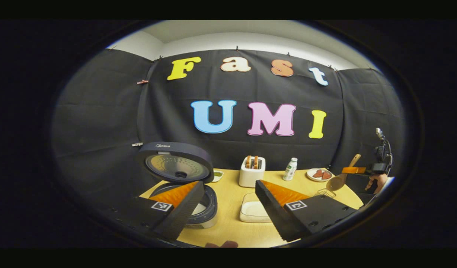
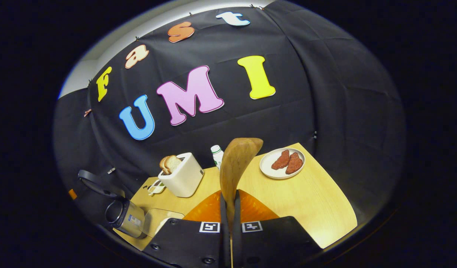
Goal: Close the left gripper, press the button to open the rice cooker; take a wooden spoon from the chopstick holder with the right hand, scoop a spoonful of rice and pour it into the rice cooker, then put the wooden spoon back into the chopstick holder.
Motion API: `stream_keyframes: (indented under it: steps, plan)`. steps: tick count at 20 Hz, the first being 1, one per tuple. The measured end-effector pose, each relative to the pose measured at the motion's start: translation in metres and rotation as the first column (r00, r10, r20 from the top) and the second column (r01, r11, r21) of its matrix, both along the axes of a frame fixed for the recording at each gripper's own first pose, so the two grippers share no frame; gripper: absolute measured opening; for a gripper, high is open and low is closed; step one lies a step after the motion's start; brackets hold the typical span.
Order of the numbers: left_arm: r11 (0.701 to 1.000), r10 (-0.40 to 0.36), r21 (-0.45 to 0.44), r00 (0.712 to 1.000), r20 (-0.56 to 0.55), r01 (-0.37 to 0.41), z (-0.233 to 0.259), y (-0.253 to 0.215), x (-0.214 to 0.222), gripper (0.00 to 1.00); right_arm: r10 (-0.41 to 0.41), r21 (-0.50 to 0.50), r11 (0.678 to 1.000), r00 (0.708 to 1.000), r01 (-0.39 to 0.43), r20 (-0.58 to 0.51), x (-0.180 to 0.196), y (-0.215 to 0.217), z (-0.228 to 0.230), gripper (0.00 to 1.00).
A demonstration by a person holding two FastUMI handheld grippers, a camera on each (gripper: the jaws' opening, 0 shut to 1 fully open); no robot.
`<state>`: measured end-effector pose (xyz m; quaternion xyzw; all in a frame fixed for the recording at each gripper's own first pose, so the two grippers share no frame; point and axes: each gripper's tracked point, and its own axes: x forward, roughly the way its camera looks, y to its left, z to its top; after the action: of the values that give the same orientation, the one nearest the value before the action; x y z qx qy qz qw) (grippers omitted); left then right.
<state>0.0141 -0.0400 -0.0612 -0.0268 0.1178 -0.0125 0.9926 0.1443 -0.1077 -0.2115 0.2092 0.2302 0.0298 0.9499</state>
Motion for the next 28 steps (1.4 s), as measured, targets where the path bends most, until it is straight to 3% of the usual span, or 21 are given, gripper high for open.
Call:
stream_keyframes:
  steps: [5,9,16,19,28]
  plan:
    - [0.999,-0.039,-0.026,0.999,0.006,0.039,-0.004,0.015,-0.003,0.95,0.074,-0.001,0.997,0.996,-0.074,0.052,-0.005,0.07,0.031,0.07]
    - [0.997,-0.066,-0.026,0.998,0.011,0.066,-0.006,0.03,-0.004,0.95,0.155,-0.068,0.986,0.986,-0.151,0.061,-0.008,0.133,0.033,0.07]
    - [0.994,-0.104,-0.027,0.995,0.008,0.104,-0.015,0.055,-0.003,0.95,0.231,-0.234,0.943,0.972,-0.236,-0.048,-0.014,0.208,-0.027,0.07]
    - [0.993,-0.107,-0.044,0.994,0.009,0.108,-0.02,0.061,0.001,0.95,0.215,-0.303,0.922,0.97,-0.24,-0.113,-0.014,0.218,-0.063,0.07]
    - [0.992,-0.079,-0.097,0.997,-0.013,0.077,-0.035,0.091,-0.004,0.95,0.091,-0.363,0.912,0.958,-0.191,-0.273,-0.016,0.228,-0.135,0.07]
